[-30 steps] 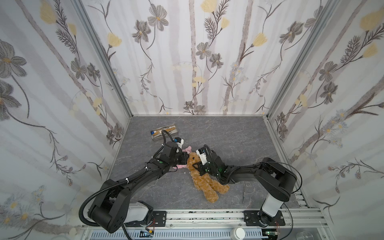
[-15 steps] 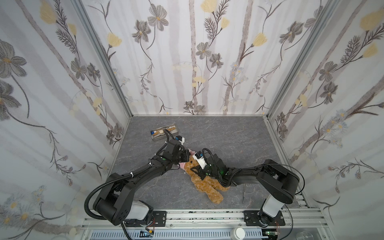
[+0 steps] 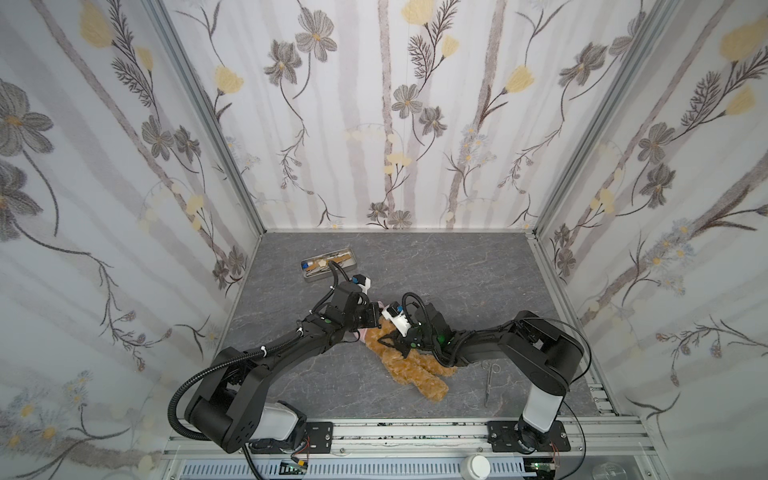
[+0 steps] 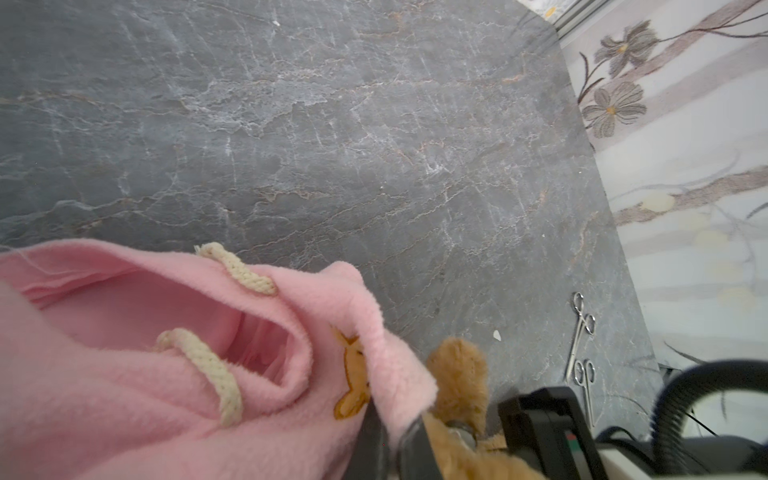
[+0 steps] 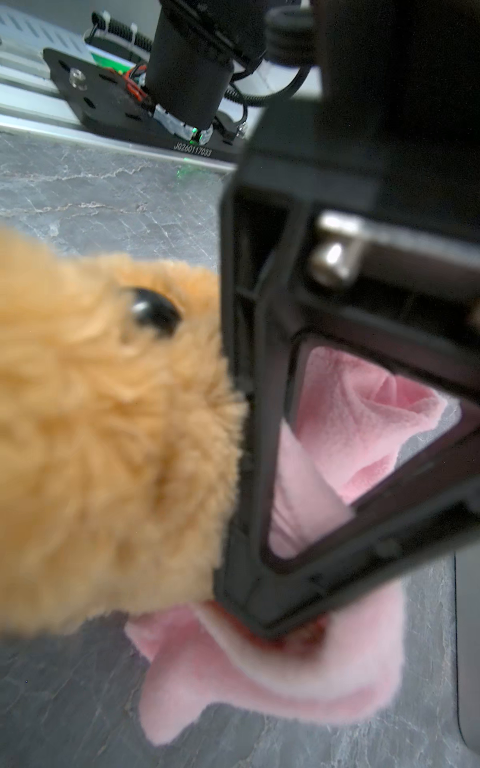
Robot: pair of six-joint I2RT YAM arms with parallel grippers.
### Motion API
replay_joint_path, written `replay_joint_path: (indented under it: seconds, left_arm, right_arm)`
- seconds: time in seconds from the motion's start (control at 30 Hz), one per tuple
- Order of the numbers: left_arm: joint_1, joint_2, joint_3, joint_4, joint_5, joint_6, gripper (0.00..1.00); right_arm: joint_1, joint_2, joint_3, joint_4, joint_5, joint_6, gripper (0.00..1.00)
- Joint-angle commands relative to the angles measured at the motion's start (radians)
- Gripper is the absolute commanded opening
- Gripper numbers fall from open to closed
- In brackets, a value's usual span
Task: Dress the teddy bear
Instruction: 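Hold the hoodie with the left gripper while the right pushes the head deeper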
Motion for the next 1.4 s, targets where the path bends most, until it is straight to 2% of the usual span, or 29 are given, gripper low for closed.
replay_joint_path:
  seconds: [0.0, 0.2, 0.53, 0.63, 0.8, 1.07, 1.37]
  left_arm:
    - [-0.003, -0.018, -0.026, 0.100, 0.129, -0.049, 0.02]
    - [-0.002, -0.044, -0.053, 0.122, 0.128, -0.066, 0.03]
    - [-0.004, -0.081, -0.109, 0.103, 0.078, -0.068, 0.03]
    - [-0.008, -0.083, -0.112, 0.104, 0.064, -0.069, 0.07]
    - [-0.010, -0.097, -0.100, 0.099, 0.018, -0.055, 0.17]
    - [-0.007, -0.049, -0.039, 0.039, -0.085, 0.031, 0.29]
    - [-0.004, 0.005, 0.029, -0.009, -0.101, 0.068, 0.36]
  right_arm:
    - [-0.007, 0.025, -0.004, 0.132, 0.015, 0.107, 0.03]
    - [-0.022, 0.036, -0.023, 0.136, 0.098, 0.229, 0.03]
    - [-0.028, 0.005, 0.025, -0.055, 0.268, 0.363, 0.02]
    - [-0.015, 0.004, 0.033, -0.060, 0.272, 0.341, 0.02]
    - [-0.003, -0.012, 0.016, -0.057, 0.280, 0.226, 0.04]
    - [0.000, -0.036, -0.017, -0.040, 0.249, 0.094, 0.04]
    - [0.005, -0.047, -0.020, -0.067, 0.233, 0.011, 0.03]
